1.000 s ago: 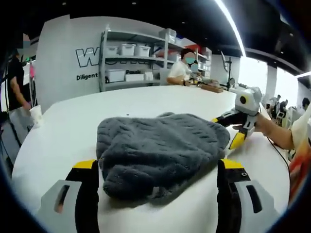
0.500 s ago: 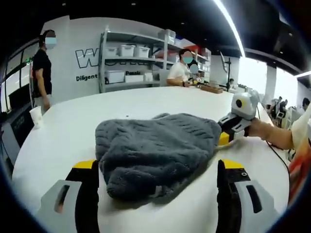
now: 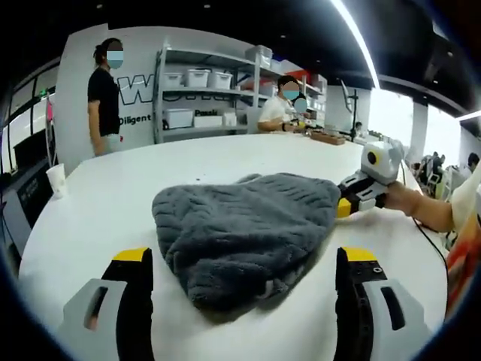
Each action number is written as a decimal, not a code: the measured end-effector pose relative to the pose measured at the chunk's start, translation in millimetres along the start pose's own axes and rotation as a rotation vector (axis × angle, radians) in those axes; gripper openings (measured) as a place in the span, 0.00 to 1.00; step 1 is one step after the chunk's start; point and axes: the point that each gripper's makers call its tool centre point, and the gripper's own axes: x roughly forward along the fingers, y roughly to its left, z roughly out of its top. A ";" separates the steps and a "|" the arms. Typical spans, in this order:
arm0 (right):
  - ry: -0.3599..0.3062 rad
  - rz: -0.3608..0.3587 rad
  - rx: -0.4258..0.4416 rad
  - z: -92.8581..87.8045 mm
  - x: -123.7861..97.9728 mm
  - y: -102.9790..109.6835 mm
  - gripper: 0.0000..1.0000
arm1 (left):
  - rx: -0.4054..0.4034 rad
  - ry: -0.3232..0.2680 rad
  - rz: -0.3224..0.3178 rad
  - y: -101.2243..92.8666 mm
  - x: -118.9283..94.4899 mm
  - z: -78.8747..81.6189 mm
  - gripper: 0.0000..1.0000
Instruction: Open the folded towel by lifting each exposed corner and separating the folded layers until the towel lies flat within the target outline without major curled edges
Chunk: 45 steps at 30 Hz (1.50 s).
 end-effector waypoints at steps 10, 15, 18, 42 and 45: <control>0.022 -0.050 0.003 -6.5 -16.5 -14.9 0.05 | -0.006 -0.012 0.009 3.8 -4.0 2.3 0.99; 0.034 -0.078 0.005 -12.1 -27.2 -23.4 0.05 | -0.006 -0.012 0.009 4.4 -4.7 1.8 0.99; 0.038 -0.080 0.003 -15.2 -31.3 -24.1 0.05 | -0.007 -0.008 0.008 4.5 -4.4 0.9 0.99; 0.119 -0.218 0.002 -37.2 -94.0 -56.8 0.05 | -0.008 0.005 0.013 7.4 -3.7 -1.6 0.98; 0.121 -0.227 0.018 -43.0 -105.1 -60.0 0.05 | -0.009 0.009 0.014 7.9 -3.1 -2.6 0.98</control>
